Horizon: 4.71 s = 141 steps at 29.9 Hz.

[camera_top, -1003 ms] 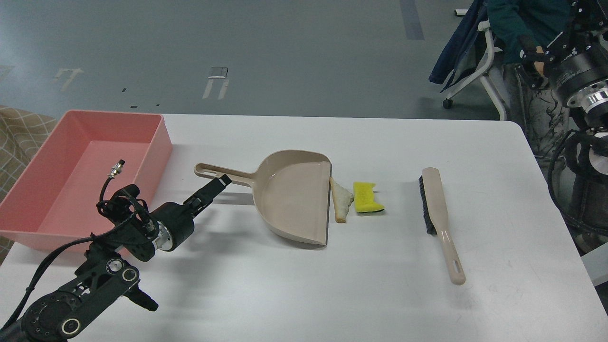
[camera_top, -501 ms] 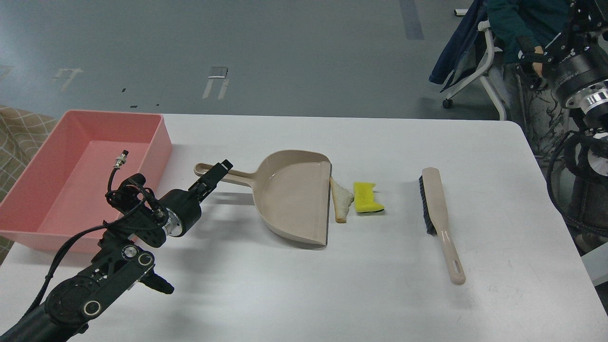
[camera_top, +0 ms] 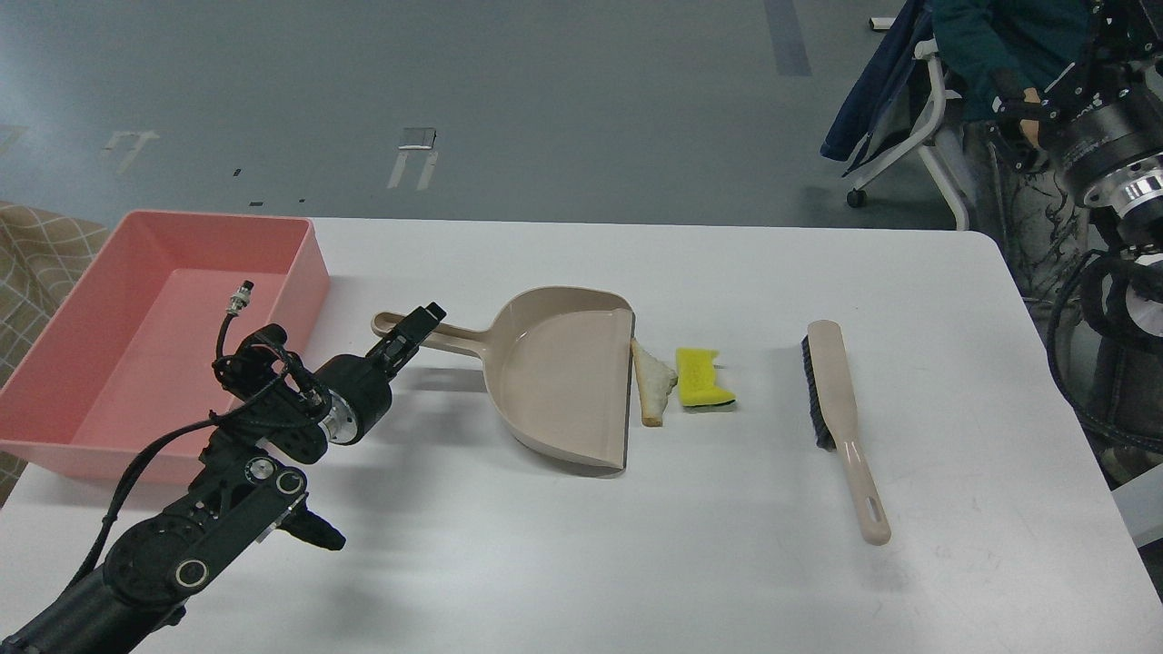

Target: Sweep and dump garbage into bin

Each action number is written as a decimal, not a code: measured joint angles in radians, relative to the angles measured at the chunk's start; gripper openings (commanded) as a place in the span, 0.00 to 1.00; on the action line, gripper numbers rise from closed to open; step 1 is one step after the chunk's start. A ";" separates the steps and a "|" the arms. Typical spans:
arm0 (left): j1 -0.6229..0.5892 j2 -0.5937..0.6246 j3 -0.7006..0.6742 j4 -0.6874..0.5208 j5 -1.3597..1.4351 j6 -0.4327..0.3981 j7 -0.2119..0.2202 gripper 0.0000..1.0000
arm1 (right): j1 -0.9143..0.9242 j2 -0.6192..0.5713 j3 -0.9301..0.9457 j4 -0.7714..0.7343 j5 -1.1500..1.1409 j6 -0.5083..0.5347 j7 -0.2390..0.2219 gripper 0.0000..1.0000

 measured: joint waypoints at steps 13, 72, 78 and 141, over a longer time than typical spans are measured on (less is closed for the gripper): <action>0.001 -0.002 -0.001 -0.009 -0.017 -0.002 0.027 0.00 | 0.000 0.000 0.000 0.000 0.000 0.000 0.000 1.00; -0.029 -0.065 -0.004 -0.013 -0.034 0.099 0.013 0.00 | -0.027 -0.572 -0.881 0.662 -0.511 0.029 -0.139 0.76; -0.029 -0.073 -0.005 -0.013 -0.034 0.099 0.011 0.00 | -0.022 -0.545 -0.881 0.667 -0.511 0.034 -0.170 0.71; -0.025 -0.080 -0.012 -0.021 -0.037 0.108 -0.008 0.00 | -0.015 -0.473 -0.880 0.706 -0.509 0.086 -0.334 0.00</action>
